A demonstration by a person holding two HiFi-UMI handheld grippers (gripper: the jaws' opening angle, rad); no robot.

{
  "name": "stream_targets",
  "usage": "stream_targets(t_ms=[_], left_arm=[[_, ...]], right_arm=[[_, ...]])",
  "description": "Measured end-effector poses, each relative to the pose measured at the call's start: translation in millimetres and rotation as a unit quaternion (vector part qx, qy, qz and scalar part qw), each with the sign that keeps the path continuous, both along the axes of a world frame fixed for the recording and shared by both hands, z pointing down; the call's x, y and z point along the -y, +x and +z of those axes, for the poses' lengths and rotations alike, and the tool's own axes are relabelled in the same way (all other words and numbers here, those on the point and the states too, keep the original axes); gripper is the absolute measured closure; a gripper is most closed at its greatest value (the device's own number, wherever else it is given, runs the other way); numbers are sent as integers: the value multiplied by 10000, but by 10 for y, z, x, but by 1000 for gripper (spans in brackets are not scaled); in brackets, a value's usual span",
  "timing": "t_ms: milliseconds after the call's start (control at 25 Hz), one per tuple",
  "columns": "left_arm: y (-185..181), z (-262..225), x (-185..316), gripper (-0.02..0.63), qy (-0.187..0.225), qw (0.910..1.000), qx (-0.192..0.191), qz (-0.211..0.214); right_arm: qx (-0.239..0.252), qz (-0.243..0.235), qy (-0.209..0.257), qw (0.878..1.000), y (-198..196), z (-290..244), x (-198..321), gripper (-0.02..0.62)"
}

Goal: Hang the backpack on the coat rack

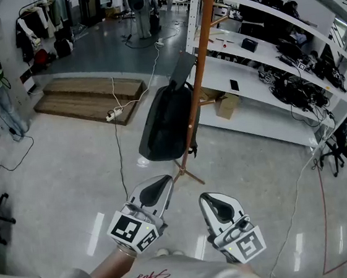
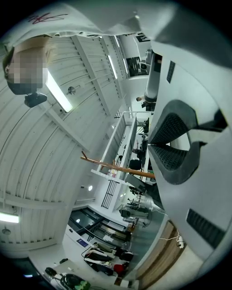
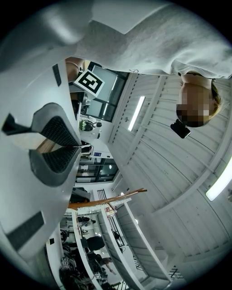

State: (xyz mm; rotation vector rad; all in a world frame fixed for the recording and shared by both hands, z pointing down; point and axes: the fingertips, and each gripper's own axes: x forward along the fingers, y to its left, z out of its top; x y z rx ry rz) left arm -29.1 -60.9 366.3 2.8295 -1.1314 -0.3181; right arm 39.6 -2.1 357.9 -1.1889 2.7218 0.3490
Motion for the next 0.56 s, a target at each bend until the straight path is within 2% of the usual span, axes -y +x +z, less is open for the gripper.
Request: stream_targets(t_ms=[560], left_arm=[[43, 85, 6, 581, -121, 9999, 23, 83]], right_arm=[[-13, -52, 30, 10000, -16, -17, 32, 574]])
